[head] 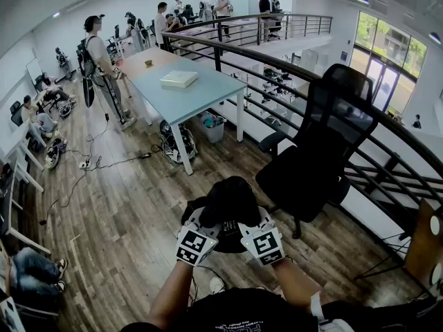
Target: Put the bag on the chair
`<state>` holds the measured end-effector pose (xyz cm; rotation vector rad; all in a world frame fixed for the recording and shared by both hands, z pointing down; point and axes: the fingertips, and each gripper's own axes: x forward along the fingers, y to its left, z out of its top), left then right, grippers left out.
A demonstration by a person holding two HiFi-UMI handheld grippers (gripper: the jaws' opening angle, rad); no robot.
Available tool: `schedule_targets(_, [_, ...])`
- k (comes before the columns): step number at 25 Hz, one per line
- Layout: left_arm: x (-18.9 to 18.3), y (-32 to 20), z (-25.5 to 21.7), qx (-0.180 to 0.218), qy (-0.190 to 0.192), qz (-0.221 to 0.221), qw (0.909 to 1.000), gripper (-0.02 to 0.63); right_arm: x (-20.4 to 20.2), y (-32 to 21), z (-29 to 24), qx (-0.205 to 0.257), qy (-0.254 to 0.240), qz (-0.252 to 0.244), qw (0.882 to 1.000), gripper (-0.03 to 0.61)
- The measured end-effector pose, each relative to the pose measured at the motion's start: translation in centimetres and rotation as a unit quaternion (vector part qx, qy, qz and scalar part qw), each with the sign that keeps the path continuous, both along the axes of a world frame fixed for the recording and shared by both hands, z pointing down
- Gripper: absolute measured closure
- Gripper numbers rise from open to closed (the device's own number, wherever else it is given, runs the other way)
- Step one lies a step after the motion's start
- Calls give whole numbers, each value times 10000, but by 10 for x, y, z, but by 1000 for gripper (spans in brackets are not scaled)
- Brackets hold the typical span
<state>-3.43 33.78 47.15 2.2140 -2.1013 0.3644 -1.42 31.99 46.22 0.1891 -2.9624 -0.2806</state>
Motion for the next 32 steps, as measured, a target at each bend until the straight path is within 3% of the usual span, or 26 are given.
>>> schedule_targets(32, [-80,-3,1,101,-265,669,9974,568,-75,-4,7,6,-175,680,9975,543])
